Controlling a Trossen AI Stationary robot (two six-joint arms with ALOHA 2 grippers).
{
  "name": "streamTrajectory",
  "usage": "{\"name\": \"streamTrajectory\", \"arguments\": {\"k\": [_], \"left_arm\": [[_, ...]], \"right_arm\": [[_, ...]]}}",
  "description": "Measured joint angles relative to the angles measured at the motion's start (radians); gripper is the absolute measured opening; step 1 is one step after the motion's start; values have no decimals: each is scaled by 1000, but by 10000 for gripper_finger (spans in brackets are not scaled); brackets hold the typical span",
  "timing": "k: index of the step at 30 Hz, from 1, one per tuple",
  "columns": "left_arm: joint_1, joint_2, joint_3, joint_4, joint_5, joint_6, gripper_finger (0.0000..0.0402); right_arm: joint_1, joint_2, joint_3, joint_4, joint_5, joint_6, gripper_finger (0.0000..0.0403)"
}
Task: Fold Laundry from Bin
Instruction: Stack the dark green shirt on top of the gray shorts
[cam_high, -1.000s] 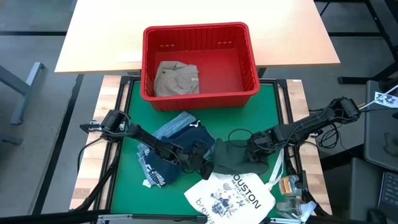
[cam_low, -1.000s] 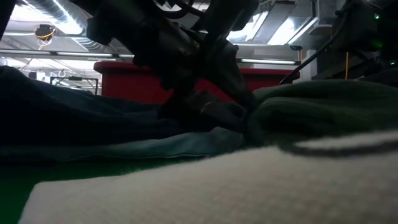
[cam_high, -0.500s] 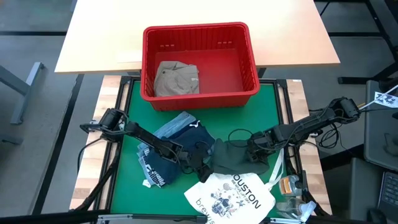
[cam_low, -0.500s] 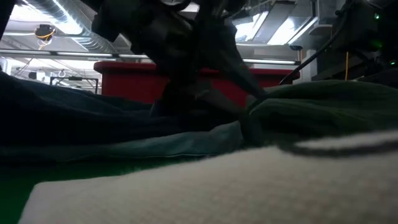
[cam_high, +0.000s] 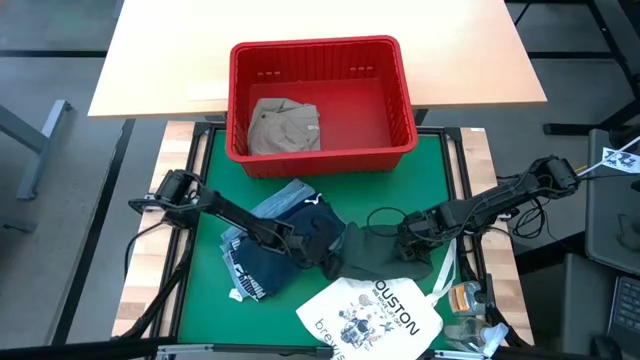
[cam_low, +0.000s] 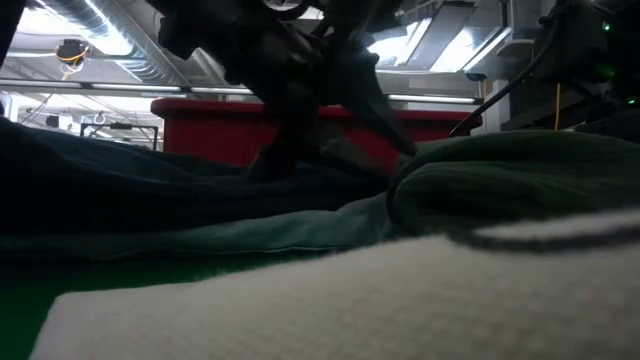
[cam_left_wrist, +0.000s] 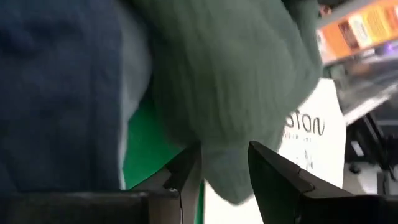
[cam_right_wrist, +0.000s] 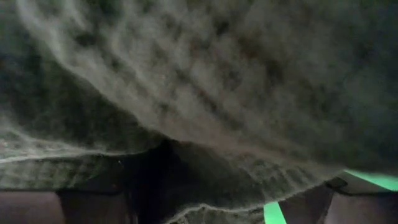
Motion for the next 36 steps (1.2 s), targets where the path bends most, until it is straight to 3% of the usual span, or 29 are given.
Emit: {"name": "streamTrajectory", "arguments": {"k": [7, 10, 16, 26, 36], "left_arm": [[11, -1, 0, 7, -50, 17, 125], [17, -1, 0, 10, -93, 68, 125], [14, -1, 0, 9, -85, 204, 127], [31, 37, 0, 15, -23, 128, 187], [51, 81, 1, 39, -1, 127, 192]], "right_arm": [[0, 0, 0, -1, 16, 0, 264], [0, 0, 0, -1, 16, 0, 264], [0, 0, 0, -1, 16, 0, 264], [0, 0, 0, -1, 17, 0, 264], [0, 0, 0, 0, 22, 0, 264]]}}
